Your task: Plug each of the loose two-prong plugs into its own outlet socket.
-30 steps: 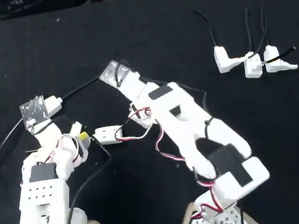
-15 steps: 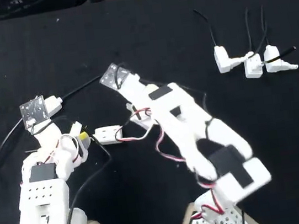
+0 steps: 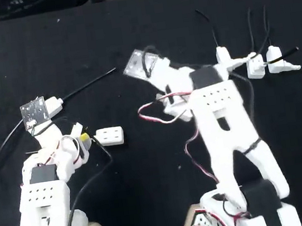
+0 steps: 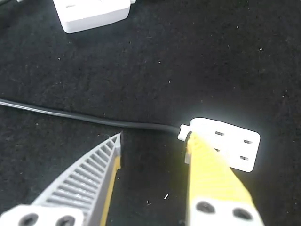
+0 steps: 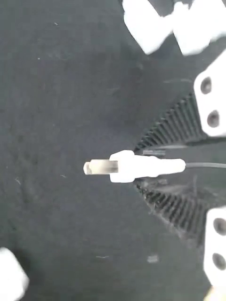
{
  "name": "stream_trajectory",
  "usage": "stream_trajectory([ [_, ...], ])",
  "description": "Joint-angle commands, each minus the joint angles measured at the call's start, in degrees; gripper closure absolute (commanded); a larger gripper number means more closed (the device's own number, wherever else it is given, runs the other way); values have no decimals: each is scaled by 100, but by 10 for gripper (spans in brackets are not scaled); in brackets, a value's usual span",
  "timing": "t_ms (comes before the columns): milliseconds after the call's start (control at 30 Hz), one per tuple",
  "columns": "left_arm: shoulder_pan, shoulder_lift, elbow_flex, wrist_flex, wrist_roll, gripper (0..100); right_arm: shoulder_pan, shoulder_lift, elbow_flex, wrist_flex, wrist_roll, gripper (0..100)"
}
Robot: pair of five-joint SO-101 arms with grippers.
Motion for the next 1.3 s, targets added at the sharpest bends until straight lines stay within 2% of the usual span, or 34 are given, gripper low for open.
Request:
stream_trajectory([
  [0,-48,-79,-189,35,62,777,114,-286,-462,264,659,988],
  [100,-40,-79,-189,35,62,777,62,-215,-163,132,659,988],
  [200,-48,-79,-189,35,62,777,-202,13,752,-273,598,988],
  [400,-31,-79,-189,35,62,777,-651,171,3002,-3042,-985,988],
  [467,-40,-79,-189,35,62,777,-738,215,3266,-3411,-1327,984],
  [533,-40,-79,-189,35,62,777,-870,233,3275,-3385,-1556,975],
  [700,-13,-79,-189,35,62,777,-1073,259,2976,-3042,-1802,876],
  [1167,-40,-79,-189,35,62,777,-1081,752,3029,-3376,-1802,876],
  [1267,-48,-79,-189,35,62,777,-1090,892,2888,-3393,-1837,935],
])
